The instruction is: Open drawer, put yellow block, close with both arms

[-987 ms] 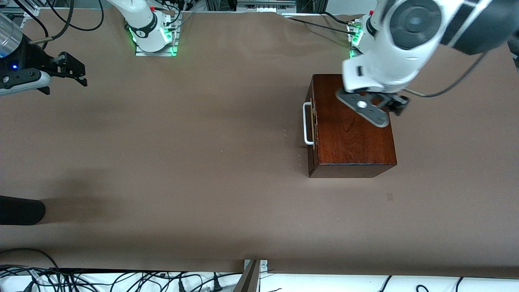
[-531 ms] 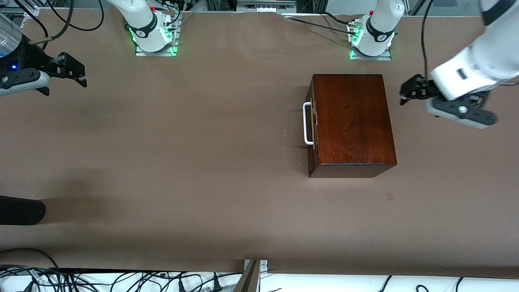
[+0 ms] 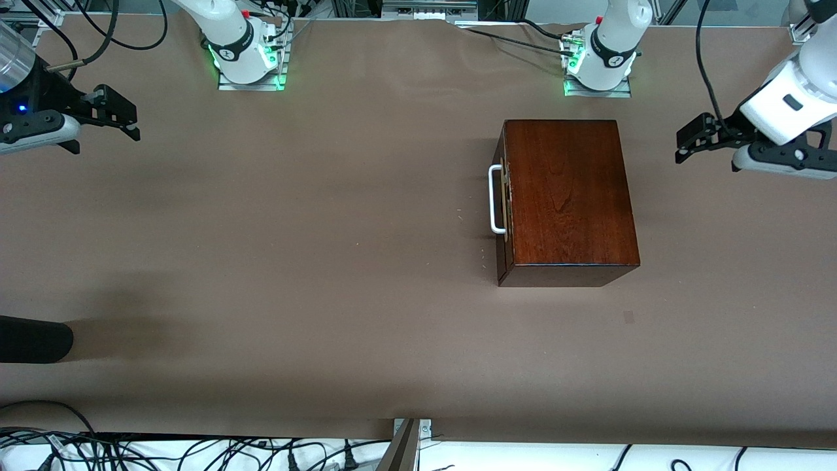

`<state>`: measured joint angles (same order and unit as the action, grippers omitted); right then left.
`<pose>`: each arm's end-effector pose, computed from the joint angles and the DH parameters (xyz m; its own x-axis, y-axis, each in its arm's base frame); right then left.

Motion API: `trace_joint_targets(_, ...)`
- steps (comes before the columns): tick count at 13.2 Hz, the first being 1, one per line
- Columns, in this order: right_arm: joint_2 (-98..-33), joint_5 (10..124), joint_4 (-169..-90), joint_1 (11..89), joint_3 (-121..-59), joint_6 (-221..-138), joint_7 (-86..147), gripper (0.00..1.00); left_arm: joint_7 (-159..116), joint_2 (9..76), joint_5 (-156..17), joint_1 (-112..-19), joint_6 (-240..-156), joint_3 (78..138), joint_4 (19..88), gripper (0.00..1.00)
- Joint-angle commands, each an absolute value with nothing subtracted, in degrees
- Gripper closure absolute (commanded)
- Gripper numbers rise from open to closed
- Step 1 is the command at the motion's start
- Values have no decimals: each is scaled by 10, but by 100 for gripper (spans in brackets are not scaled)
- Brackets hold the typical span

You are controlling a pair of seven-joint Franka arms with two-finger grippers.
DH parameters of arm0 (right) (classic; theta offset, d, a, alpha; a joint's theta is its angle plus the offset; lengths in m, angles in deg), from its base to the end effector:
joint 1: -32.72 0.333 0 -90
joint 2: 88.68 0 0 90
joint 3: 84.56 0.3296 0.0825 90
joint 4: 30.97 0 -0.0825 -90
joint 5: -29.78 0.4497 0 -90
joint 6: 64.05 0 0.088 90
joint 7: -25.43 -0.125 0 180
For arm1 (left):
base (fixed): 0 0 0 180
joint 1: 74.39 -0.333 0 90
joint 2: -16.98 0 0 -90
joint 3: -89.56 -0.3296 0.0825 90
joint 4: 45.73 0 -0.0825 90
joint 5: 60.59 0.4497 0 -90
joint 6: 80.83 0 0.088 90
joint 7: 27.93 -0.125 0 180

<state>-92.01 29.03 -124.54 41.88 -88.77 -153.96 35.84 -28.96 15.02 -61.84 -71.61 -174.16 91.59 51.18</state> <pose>0.5986 0.0490 0.6219 0.9642 0.2650 -0.0074 0.2651 -0.9642 0.0076 0.6084 -0.0541 0.5812 0.9946 -0.1004 -0.0279 -0.0998 -0.9948 0.0210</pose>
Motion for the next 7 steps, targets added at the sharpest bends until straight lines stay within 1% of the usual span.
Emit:
trace_joint_targets(1,-919,300,-1238,417,-887,-1533,351,0,-266,165,-605,-711,-1736,920,487,0)
trace_joint_targets(7,-919,300,-1238,417,-887,-1533,351,0,-266,167,-603,-711,-1718,930,480,0)
